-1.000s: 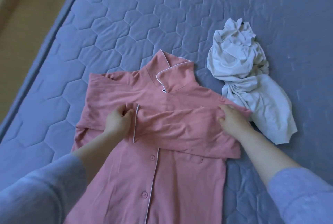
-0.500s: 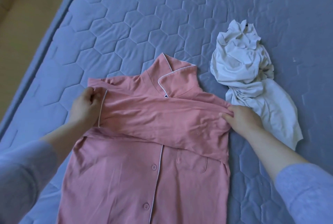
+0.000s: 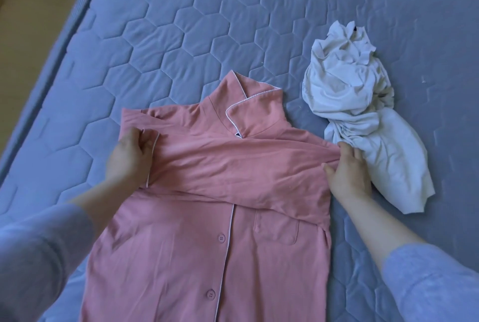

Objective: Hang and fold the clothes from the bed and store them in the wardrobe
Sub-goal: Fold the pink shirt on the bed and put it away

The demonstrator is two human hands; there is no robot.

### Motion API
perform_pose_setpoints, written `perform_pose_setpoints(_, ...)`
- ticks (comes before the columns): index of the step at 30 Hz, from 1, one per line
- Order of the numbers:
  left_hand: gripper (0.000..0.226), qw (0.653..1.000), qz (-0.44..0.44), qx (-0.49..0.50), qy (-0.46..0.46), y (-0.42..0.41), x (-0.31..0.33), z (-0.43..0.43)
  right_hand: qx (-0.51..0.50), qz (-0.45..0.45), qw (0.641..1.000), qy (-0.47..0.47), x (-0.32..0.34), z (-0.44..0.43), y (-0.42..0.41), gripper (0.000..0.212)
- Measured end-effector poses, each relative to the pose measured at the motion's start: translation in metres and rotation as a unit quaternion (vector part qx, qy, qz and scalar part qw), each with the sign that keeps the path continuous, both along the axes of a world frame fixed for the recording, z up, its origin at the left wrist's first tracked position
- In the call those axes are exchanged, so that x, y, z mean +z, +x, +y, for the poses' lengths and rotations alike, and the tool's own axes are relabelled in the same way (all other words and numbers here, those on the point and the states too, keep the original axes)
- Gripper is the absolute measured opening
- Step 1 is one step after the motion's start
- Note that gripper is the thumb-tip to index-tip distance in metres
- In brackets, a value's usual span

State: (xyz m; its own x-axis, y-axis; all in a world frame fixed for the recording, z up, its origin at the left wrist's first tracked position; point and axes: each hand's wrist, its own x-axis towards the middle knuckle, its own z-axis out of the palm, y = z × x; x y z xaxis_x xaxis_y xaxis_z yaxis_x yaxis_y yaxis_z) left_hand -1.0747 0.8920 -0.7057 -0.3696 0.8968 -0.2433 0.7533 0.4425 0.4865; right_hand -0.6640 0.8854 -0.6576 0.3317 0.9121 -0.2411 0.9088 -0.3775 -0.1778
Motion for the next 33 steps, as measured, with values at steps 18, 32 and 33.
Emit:
perform_pose_setpoints(18, 0.038, 0.939, 0.083, -0.332, 0.015, 0.034, 0.028, -0.067, -0.265, 0.113, 0.956, -0.048, -0.035, -0.101, -0.006, 0.012)
perform_pose_setpoints(32, 0.034, 0.948, -0.008, -0.315, -0.056, 0.058, 0.050, -0.192, -0.250, 0.227, 0.917, -0.213, -0.019, -0.293, -0.031, 0.011)
perform_pose_setpoints(33, 0.031, 0.947, -0.024, -0.312, -0.067, 0.056, 0.048, -0.204, -0.253, 0.226, 0.916, -0.216, -0.021, -0.311, -0.032, 0.014)
